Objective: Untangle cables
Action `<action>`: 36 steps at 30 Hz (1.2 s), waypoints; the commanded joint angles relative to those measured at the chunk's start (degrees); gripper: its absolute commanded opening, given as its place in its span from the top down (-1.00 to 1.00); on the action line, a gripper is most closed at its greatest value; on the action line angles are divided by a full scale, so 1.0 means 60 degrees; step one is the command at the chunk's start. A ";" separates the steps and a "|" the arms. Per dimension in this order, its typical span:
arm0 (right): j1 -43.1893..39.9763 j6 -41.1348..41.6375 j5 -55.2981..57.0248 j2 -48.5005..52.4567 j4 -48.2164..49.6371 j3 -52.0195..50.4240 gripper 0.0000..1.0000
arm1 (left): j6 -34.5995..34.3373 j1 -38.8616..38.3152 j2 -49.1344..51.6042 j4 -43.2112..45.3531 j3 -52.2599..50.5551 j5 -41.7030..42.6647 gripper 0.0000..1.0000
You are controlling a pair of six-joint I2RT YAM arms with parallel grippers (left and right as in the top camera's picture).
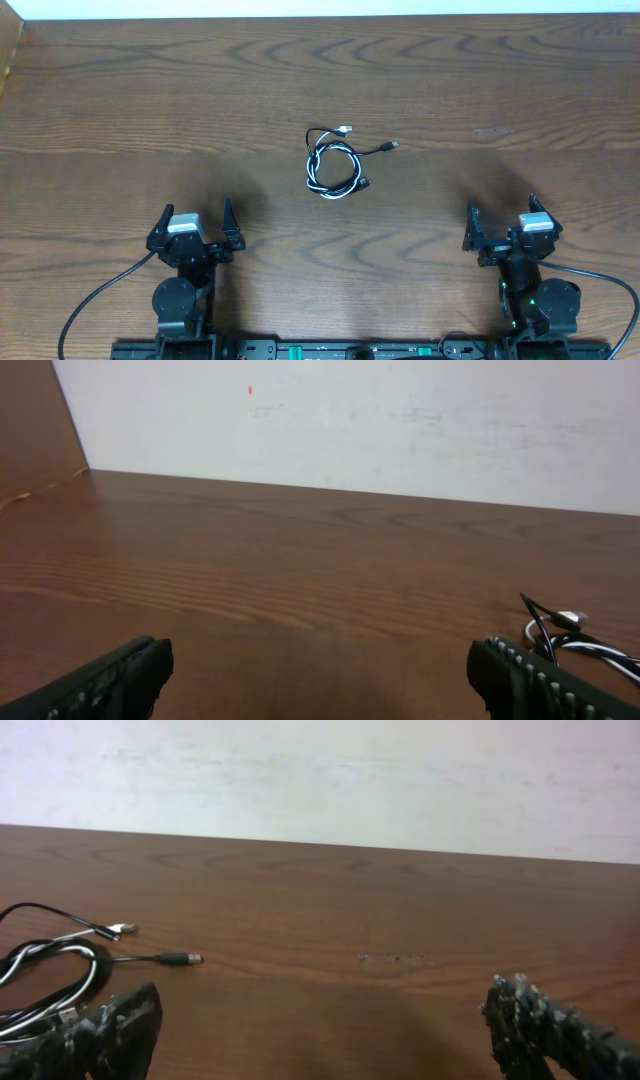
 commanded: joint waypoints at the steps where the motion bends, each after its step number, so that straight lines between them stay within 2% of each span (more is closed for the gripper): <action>1: 0.0044 -0.0076 0.0106 -0.0015 -0.0044 -0.0015 -0.98 | 0.0168 0.0047 -0.0040 -0.0437 -0.0146 -0.0120 -0.98; 9: 0.0044 -0.0073 0.0076 -0.0015 -0.0036 -0.0015 -0.98 | 0.0149 0.0047 -0.0040 -0.0437 -0.0146 -0.0124 -0.98; 14: 0.0044 -0.0080 0.0076 -0.0004 -0.0044 -0.0015 -0.99 | -0.0878 0.0047 -0.0040 -0.0433 -0.0146 -0.0117 -0.98; 21: 0.0044 -0.0106 0.0044 0.0000 -0.0025 -0.0015 -0.99 | -0.0885 0.0047 -0.0040 -0.0441 -0.0109 -0.0080 -0.98; 27: 0.0044 -0.0098 -0.0852 0.0000 0.0503 -0.0007 -0.99 | -0.0882 0.0047 0.0029 -0.0444 0.0361 -0.0080 -0.98; 31: 0.0044 0.0324 -0.0936 0.0000 0.0492 0.0284 -0.98 | -0.0838 0.0047 0.0474 -0.0594 0.1082 0.0834 -0.99; 36: 0.0044 0.1188 -0.1224 0.0251 -0.0044 0.1064 -0.98 | -0.0732 0.0047 0.1814 -0.0820 0.2583 0.2124 -0.98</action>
